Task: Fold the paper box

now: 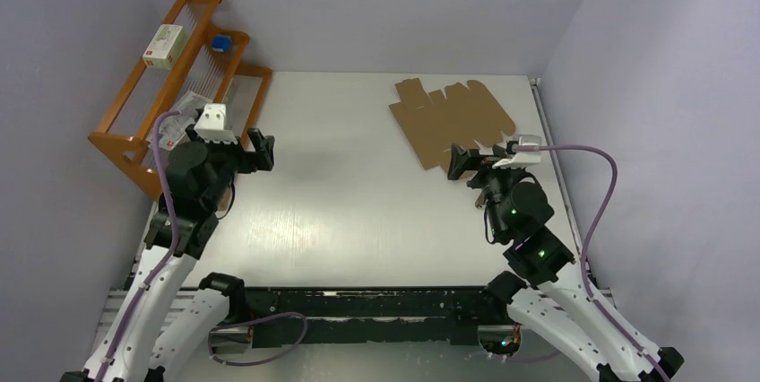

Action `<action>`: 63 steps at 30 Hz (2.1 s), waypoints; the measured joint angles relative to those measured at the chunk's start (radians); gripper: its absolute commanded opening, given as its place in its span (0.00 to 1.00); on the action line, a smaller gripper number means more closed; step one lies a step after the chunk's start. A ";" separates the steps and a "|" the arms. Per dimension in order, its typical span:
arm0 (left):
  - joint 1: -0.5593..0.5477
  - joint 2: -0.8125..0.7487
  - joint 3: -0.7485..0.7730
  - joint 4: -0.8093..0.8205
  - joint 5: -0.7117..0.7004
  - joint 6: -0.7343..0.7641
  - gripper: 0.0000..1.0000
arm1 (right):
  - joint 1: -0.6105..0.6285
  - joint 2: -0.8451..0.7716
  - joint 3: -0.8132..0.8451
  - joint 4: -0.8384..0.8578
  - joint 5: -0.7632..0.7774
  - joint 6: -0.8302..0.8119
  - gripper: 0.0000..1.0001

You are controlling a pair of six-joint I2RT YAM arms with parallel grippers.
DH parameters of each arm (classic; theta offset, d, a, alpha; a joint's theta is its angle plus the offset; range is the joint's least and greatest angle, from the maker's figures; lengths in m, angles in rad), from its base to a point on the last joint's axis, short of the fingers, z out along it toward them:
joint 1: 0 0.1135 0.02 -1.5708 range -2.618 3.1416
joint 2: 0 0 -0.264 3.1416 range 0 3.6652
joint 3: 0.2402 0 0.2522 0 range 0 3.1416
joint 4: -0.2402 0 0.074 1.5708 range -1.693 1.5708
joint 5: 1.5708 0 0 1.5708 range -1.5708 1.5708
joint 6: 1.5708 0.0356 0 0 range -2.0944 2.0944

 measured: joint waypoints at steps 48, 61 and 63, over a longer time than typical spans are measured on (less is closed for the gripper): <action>-0.060 -0.061 -0.022 0.011 0.024 0.000 0.98 | -0.498 0.957 0.193 0.019 -0.507 0.125 0.95; -0.060 -0.054 -0.023 0.019 0.027 0.003 0.97 | -0.596 1.155 0.274 0.060 -0.573 0.116 0.91; -0.060 -0.054 -0.024 0.023 0.027 0.004 0.98 | -0.596 1.171 0.280 0.061 -0.581 0.116 0.91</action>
